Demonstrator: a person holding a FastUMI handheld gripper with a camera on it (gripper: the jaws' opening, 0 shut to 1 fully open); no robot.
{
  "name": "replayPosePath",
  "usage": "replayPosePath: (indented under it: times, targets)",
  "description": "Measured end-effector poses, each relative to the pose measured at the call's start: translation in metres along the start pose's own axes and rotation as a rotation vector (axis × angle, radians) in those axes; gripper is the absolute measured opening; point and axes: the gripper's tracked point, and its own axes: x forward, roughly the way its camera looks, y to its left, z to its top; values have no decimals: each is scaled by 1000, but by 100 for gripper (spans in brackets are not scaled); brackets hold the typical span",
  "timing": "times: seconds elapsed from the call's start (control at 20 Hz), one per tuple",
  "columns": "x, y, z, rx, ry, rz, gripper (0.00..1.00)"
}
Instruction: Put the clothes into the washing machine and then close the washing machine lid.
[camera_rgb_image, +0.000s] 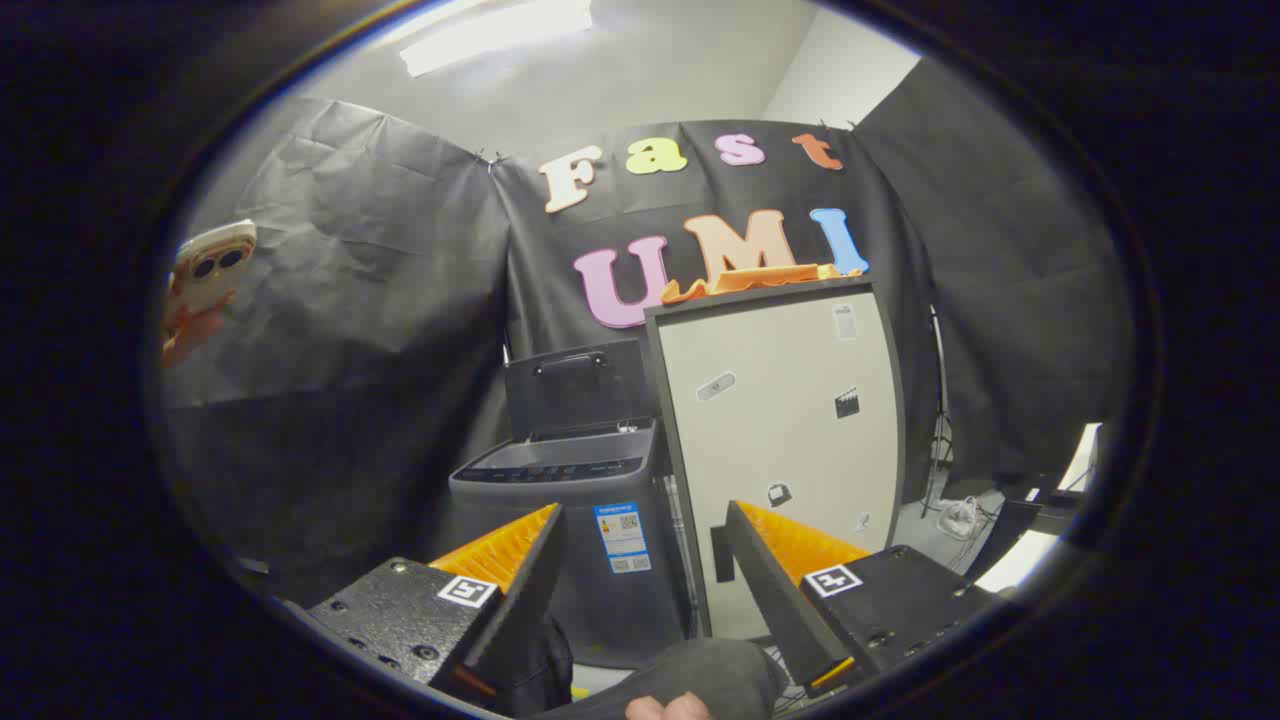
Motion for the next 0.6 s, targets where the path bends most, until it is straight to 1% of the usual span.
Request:
replayPosePath:
  times: [0.6]
  targets:
    - [2, 1, -5, -21, 6, 1, 96]
